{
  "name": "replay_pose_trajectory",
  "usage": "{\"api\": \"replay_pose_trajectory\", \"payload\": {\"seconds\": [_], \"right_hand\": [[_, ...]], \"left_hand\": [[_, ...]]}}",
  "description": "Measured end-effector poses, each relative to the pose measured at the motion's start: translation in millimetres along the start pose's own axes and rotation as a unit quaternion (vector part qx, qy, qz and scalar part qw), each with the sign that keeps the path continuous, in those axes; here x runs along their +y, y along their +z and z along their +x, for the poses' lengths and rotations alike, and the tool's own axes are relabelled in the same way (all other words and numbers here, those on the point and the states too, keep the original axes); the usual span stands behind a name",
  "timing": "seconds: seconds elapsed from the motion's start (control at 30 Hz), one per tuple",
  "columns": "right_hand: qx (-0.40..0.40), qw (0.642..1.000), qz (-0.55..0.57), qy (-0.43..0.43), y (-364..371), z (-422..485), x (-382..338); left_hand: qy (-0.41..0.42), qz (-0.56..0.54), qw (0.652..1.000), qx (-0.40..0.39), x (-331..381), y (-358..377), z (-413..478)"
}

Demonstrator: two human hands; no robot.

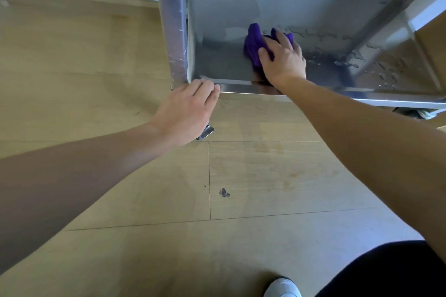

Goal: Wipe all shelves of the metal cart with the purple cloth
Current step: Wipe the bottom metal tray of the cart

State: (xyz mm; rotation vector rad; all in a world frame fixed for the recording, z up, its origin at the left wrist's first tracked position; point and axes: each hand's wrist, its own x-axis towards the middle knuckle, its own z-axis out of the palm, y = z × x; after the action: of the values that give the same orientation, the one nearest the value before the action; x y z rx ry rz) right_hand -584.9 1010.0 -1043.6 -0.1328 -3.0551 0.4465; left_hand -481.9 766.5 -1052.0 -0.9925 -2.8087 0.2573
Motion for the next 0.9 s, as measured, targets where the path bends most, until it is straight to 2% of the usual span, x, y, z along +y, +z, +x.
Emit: {"api": "replay_pose_trajectory", "payload": {"seconds": [0.07, 0.2, 0.27, 0.37, 0.5, 0.53, 0.6, 0.77, 0.83, 0.9], "right_hand": [[0.003, 0.999, -0.012, -0.031, 7.9, -8.0, -15.4], [-0.056, 0.975, 0.003, -0.216, 18.4, -24.9, -61.2], [-0.068, 0.963, 0.001, -0.261, 18.3, -25.4, -67.4], [-0.044, 0.97, -0.019, -0.237, 12.9, -11.2, -48.0], [-0.02, 0.998, 0.011, -0.056, 1.8, 2.9, -3.7], [-0.018, 0.999, 0.011, -0.037, 1.5, -0.4, 0.8], [-0.017, 0.998, 0.002, -0.066, 2.8, -12.1, -5.5], [-0.073, 0.965, 0.0, -0.251, 7.8, -38.1, -39.5], [-0.073, 0.965, -0.003, -0.253, 2.4, -39.1, -32.2], [-0.06, 0.975, -0.015, -0.216, -5.1, -34.2, -16.0]], "left_hand": [[-0.001, -0.001, 1.0, 0.0, 0.4, 0.5, -1.5], [0.004, 0.014, 1.0, 0.004, 0.7, -1.4, -3.4], [0.001, 0.014, 1.0, 0.001, 1.9, -2.3, -4.1], [-0.022, 0.001, 1.0, -0.002, 4.9, -6.0, -4.1], [-0.054, -0.036, 0.998, 0.029, 9.9, -12.2, 3.4], [-0.056, -0.035, 0.997, 0.034, 10.9, -12.6, 5.8], [-0.064, -0.02, 0.997, 0.042, 12.7, -13.8, 10.0], [-0.067, -0.008, 0.996, 0.062, 14.6, -11.8, 13.9], [-0.063, 0.001, 0.996, 0.061, 16.3, -8.9, 11.9], [-0.063, 0.012, 0.996, 0.056, 16.3, -6.8, 8.4]]}}
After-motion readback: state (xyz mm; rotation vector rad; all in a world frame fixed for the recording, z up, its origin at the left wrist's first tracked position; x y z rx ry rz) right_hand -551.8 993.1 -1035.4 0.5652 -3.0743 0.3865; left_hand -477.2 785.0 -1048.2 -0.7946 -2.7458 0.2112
